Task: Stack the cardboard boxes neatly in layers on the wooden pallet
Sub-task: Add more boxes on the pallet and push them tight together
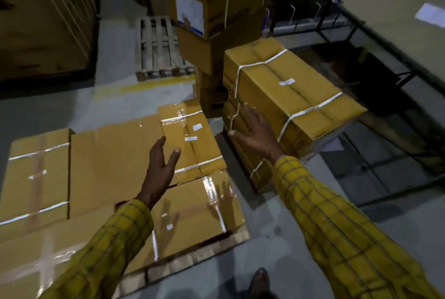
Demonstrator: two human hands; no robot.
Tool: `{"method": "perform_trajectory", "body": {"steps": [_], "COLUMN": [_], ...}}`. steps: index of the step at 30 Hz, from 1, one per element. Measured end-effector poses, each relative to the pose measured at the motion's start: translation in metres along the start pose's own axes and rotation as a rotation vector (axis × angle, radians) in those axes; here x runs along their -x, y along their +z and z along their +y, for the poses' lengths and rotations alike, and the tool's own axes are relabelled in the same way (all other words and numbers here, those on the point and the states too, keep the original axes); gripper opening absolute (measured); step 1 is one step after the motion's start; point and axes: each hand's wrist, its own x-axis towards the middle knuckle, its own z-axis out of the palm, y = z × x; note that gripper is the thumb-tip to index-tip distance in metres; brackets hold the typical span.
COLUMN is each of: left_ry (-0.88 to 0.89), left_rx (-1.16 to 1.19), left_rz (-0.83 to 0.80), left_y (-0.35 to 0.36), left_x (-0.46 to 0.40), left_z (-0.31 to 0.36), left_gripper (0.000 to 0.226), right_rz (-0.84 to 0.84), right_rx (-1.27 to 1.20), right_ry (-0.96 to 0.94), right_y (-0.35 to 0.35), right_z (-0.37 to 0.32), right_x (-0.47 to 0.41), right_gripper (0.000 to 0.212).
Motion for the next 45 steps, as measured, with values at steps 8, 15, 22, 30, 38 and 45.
{"method": "perform_trajectory", "body": {"steps": [8, 15, 22, 30, 38, 45], "left_ry": [0.059, 0.099, 0.070, -0.055, -0.277, -0.303], "left_rx": [0.073, 0.085, 0.087, 0.107, 0.248, 0.384], "left_rz": [0.034, -0.006, 0.015, 0.148, 0.248, 0.296], "left_y": [0.099, 0.142, 0.207, 0.314, 0.400, 0.434], "left_x": [-0.028, -0.083, -0.138, -0.221, -0.273, -0.246], "left_z": [0.096, 0.132, 0.159, 0.162, 0.128, 0.172], "left_gripper": [0.069, 0.070, 0.075, 0.083, 0.079, 0.065], "right_rz": [-0.043, 0.000, -0.047, -0.149, -0.211, -0.224], "right_rx": [-0.013, -0.002, -0.016, 0.143, 0.125, 0.053], "right_ry": [0.003, 0.022, -0.002, -0.014, 0.251, 0.280], "right_y": [-0.099, -0.135, -0.174, -0.211, -0.237, -0.227], "right_z": [0.052, 0.072, 0.126, 0.226, 0.305, 0.330], "right_x": [-0.050, -0.097, -0.174, -0.294, -0.351, -0.346], "right_gripper": [0.098, 0.095, 0.096, 0.098, 0.110, 0.072]}}
